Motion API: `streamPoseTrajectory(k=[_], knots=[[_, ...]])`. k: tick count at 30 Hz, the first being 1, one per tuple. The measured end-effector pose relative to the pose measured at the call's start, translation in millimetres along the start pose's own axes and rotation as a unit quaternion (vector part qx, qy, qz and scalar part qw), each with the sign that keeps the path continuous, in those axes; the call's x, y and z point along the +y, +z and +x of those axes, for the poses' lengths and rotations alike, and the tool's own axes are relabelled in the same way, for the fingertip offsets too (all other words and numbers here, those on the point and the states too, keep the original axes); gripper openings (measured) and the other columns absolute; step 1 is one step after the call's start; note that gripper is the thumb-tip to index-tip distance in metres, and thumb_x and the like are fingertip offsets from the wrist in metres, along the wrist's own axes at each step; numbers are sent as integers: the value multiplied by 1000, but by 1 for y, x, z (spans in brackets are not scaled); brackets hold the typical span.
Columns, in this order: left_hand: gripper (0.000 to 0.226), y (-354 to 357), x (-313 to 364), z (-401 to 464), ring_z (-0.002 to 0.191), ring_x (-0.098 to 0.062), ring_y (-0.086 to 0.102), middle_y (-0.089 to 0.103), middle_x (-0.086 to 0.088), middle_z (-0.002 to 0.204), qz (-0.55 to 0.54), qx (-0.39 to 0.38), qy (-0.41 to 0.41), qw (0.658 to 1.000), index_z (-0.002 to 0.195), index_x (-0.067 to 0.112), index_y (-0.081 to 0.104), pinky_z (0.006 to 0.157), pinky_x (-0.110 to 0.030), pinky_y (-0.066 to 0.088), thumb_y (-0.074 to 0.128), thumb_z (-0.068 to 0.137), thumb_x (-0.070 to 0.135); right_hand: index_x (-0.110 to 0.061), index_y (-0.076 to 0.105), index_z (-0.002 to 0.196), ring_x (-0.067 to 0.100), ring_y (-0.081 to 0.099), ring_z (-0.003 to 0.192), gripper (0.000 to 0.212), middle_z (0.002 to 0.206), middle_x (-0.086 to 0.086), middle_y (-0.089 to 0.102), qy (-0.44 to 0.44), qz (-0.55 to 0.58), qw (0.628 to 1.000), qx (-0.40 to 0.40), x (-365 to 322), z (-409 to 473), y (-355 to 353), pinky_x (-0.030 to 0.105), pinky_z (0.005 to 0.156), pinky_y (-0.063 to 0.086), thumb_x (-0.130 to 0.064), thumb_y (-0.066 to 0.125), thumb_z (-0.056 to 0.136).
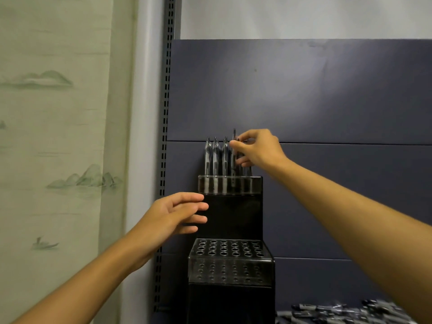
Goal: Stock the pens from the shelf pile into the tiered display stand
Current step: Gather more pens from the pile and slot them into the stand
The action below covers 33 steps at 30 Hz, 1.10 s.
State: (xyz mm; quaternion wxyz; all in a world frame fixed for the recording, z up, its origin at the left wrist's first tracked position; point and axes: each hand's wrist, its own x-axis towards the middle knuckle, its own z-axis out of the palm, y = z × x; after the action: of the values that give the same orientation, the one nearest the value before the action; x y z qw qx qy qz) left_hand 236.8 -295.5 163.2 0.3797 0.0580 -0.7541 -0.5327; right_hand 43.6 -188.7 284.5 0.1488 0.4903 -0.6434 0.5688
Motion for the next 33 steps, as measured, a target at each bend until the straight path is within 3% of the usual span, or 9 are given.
streamPoseTrajectory(k=[5,10,14,21,23,26,29,33], knots=[[19,1,-2,-1,88,-19,75,77,-1,100,6,30,34,999,107,15,67,75,-26,61,52,98,7,-5,66,107,19,73,59,25,84,12,74,-22,-60,998,8,7,3,-3,32,60,63,-27,68,93],[20,1,-3,-2,87,-20,75,77,-1,99,6,23,26,999,107,14,68,74,-26,61,52,98,7,-1,69,95,16,72,57,25,78,12,73,-53,-129,990,0,1,8,-2,33,62,63,-26,66,95],[20,3,-6,-1,87,-21,75,77,-1,99,6,12,25,1000,108,14,68,73,-26,61,51,98,8,-2,71,87,15,72,57,28,75,12,74,-34,-191,980,-50,1,15,1,34,65,63,-29,68,92],[21,5,-4,7,92,-24,74,78,1,97,25,8,44,999,105,15,68,73,-25,60,51,97,4,-5,72,89,14,73,63,39,75,8,74,-41,-173,983,-42,6,-3,-12,35,67,63,-44,74,83],[24,9,0,9,95,-20,73,78,7,96,63,6,72,995,101,20,68,74,-25,60,52,97,3,-11,70,97,7,70,72,39,81,-1,73,-75,-154,985,-22,7,-25,-23,26,73,60,-48,72,84],[25,24,10,11,96,-6,71,75,15,99,187,2,154,970,102,30,67,83,-25,53,57,96,8,-18,70,102,-3,65,83,26,89,-13,68,-148,-121,981,39,12,-75,-53,11,78,52,-41,70,89],[24,68,21,-1,100,8,62,67,24,106,319,-52,200,925,112,36,65,84,-13,47,59,96,20,-20,69,108,1,66,97,22,100,-13,69,-121,-135,983,11,38,-128,-88,16,87,53,-35,68,92],[22,159,12,-28,99,12,60,67,23,107,353,-157,224,895,113,36,64,89,-16,48,60,93,26,-23,68,114,4,63,108,27,113,-11,69,-39,-217,973,-70,102,-184,-130,26,96,50,-37,68,91]])
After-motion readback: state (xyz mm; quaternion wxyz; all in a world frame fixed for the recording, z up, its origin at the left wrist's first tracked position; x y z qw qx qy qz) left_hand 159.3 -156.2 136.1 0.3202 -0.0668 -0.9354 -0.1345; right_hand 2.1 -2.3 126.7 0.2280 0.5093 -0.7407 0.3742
